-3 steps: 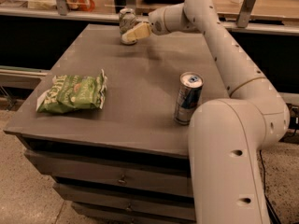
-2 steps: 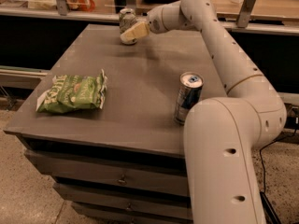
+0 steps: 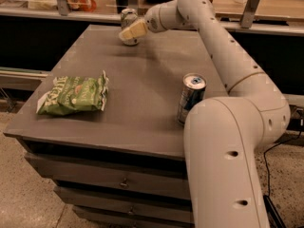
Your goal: Move 7up can near green jalapeno chip bag
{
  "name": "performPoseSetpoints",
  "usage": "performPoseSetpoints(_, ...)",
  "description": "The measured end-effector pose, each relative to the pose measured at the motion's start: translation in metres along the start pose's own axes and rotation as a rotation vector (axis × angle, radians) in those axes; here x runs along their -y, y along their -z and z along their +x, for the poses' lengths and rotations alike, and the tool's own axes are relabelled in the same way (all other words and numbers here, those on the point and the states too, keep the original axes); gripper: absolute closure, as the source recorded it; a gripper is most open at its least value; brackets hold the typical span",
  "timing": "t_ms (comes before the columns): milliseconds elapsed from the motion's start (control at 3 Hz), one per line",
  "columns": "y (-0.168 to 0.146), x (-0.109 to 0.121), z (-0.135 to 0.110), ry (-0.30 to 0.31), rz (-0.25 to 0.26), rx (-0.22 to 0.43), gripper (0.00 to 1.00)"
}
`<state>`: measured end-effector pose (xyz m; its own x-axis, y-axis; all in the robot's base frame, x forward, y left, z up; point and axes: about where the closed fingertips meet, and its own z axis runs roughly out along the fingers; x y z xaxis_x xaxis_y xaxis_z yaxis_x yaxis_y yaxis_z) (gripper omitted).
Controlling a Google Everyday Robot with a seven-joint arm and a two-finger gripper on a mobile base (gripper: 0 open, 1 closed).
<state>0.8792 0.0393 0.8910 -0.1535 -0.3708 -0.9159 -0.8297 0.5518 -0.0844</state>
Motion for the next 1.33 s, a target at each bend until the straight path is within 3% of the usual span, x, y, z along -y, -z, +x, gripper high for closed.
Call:
performPoseSetpoints(667,-0.010,0.004,-0.003,-0.032,0.053,0.074,0.00)
performPoseSetpoints(1000,-0.013,0.001,-0.003,-0.028,0.055,0.097,0.16)
performPoseSetpoints(1333,-0.016,-0.002,-0.005,-0.014,0.057,0.112,0.39)
